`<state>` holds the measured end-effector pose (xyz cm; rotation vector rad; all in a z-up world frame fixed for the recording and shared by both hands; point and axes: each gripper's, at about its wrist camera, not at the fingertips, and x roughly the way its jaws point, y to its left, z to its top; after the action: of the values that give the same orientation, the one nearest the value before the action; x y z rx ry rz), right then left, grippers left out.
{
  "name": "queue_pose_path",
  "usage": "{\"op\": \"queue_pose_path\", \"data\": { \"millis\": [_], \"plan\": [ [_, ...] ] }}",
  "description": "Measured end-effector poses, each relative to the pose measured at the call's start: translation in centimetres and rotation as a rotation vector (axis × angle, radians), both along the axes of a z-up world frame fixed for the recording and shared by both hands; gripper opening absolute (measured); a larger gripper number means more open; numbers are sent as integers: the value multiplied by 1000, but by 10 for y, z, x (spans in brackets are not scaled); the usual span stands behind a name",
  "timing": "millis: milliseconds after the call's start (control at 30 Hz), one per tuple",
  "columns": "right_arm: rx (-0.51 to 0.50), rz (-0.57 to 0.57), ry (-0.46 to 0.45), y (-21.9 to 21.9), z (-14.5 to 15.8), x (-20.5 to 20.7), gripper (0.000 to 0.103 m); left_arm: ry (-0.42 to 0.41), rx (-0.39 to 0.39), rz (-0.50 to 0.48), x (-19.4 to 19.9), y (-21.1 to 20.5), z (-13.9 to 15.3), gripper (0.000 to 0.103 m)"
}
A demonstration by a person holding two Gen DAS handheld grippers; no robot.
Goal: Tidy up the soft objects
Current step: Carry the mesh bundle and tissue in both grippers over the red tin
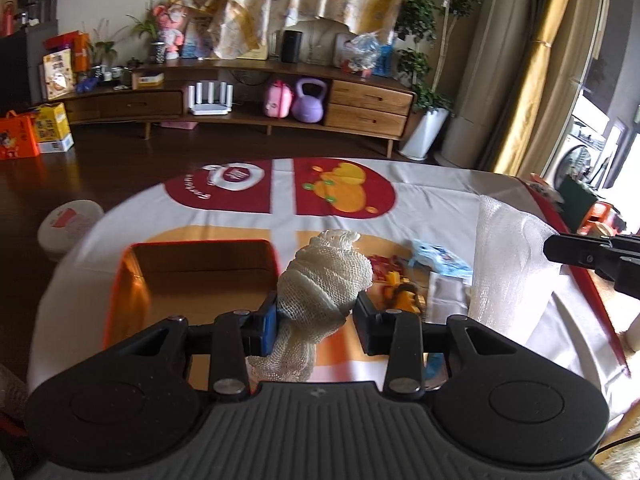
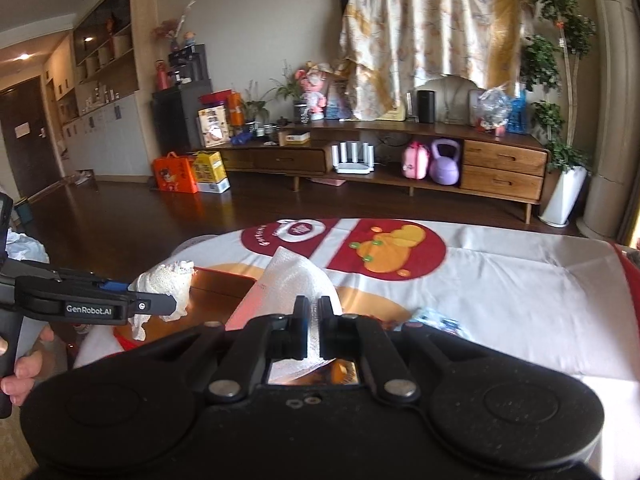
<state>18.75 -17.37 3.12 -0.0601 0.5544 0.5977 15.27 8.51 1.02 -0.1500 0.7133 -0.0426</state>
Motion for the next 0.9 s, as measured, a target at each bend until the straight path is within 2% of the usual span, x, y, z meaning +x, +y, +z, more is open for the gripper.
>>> {"op": "queue_pose_path", "data": {
  "millis": [533,767,900],
  "plan": [
    [-55,143,33,109,3,40,4,49,62,98,18,69,-8,37],
    [-92,193,44,149,-11,55,4,82,90,138,37,92,-23,37],
    [-129,216,60,169,-28,62,3,109,70,146,52,100,-35,38]
  ]
}}
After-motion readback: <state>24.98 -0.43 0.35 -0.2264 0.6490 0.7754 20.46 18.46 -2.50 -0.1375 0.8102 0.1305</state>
